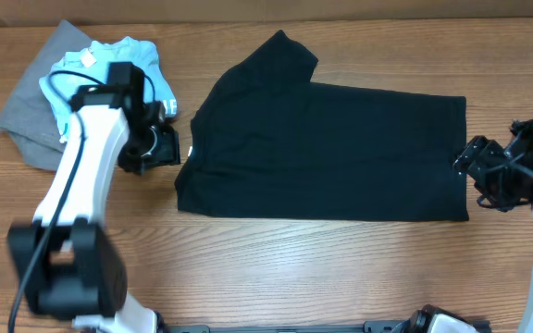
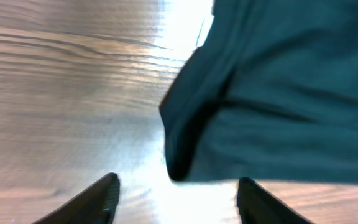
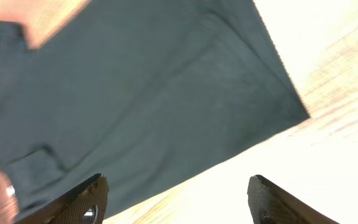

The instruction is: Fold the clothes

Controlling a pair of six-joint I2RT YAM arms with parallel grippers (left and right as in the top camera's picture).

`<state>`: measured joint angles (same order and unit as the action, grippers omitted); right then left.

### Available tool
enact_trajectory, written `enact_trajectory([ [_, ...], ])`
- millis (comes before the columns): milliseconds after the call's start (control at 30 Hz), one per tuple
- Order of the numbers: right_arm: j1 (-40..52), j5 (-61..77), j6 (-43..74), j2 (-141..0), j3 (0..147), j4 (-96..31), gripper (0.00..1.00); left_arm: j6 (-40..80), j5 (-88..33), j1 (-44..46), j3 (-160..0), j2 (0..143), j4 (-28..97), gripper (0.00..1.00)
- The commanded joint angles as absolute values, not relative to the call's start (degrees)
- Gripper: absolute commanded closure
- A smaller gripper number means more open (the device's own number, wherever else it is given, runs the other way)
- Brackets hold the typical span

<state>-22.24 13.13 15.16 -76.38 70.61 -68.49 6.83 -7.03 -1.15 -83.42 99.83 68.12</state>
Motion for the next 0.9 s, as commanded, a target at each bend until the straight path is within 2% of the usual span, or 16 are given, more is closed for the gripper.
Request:
enact_trajectory([
  [0, -22.2, 9.0, 16.8, -83.9, 69.9, -68.2, 0.22, 6.5, -6.6, -0.7, -84.6, 92.4, 70.4, 0.29],
  [167, -22.3, 9.0, 16.8, -95.7, 68.7, -66.8, 0.23, 8.0, -7.1, -0.7, -82.4, 91.9, 75.6, 0.29],
  [333, -22.7, 7.0, 18.6, -103.9, 67.8, -66.8, 0.25, 12.4, -7.1, -0.7, -73.1, 91.9, 70.6, 0.29],
  [500, -24.9, 5.1, 21.3, -105.5, 62.9, -62.1, 0.27, 14.2, -7.0, -0.7, -66.1, 91.9, 65.5, 0.29],
  [600, -28.1, 5.9, 23.0, -105.5, 59.3, -57.4, 0.41, 14.2, -6.9, -0.7, -63.0, 91.9, 61.5, 0.28],
  [700, -30.8, 9.9, 22.9, -105.5, 57.2, -53.9, 0.73, 14.2, -6.9, -0.7, -61.2, 91.9, 58.4, 0.27],
  [767, -32.2, 9.2, 22.6, -105.4, 57.1, -54.7, 0.87, 14.2, -6.8, -0.7, -60.4, 91.9, 56.2, 0.27],
  [867, -33.1, 7.3, 22.6, -104.9, 57.1, -58.1, 0.96, 14.2, -6.8, -0.7, -60.2, 91.9, 54.7, 0.27],
])
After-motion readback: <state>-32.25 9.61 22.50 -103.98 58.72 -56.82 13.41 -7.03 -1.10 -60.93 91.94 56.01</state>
